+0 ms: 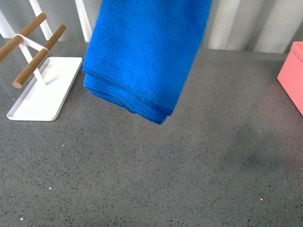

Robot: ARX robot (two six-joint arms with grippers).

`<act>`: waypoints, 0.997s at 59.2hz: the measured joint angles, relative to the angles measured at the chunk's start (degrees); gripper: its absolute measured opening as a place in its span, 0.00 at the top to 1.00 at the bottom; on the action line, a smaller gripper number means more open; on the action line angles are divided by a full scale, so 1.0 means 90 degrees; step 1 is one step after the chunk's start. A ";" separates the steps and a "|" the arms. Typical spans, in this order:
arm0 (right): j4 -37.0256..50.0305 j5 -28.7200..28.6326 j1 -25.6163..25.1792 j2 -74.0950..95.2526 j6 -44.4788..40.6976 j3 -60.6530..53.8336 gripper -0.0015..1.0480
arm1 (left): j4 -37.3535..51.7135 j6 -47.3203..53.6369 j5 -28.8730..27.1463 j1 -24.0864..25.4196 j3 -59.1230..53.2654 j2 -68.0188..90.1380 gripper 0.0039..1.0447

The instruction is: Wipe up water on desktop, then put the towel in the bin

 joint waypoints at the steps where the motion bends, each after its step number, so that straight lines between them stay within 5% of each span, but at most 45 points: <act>1: 0.0000 0.0000 0.0000 0.0000 0.0002 0.0000 0.07 | 0.0061 -0.0063 -0.0002 -0.0073 -0.0032 0.0044 0.95; 25: -0.0002 -0.0010 0.0000 0.0000 0.0002 0.0000 0.07 | 0.0520 -0.1280 -0.0053 -0.0767 -0.0058 0.0767 0.95; 31: -0.0721 -0.2472 -0.0869 0.0967 -0.0605 0.0386 0.07 | 0.0520 -0.1384 -0.0080 -0.0814 0.0136 0.0767 0.95; 37: 0.0296 -0.4517 -0.1591 0.2674 -0.0850 0.0886 0.07 | 0.0517 -0.1438 -0.0066 -0.0908 0.0272 0.0767 0.95; 49: 0.1831 -0.4845 -0.1387 0.4658 -0.0831 0.1540 0.07 | 0.0500 -0.1610 -0.0070 -0.0913 0.0357 0.0767 0.95; 59: 0.3007 -0.4469 -0.0529 0.6509 -0.0678 0.1673 0.07 | 0.0432 -0.1836 -0.0032 -0.0889 0.0469 0.0767 0.95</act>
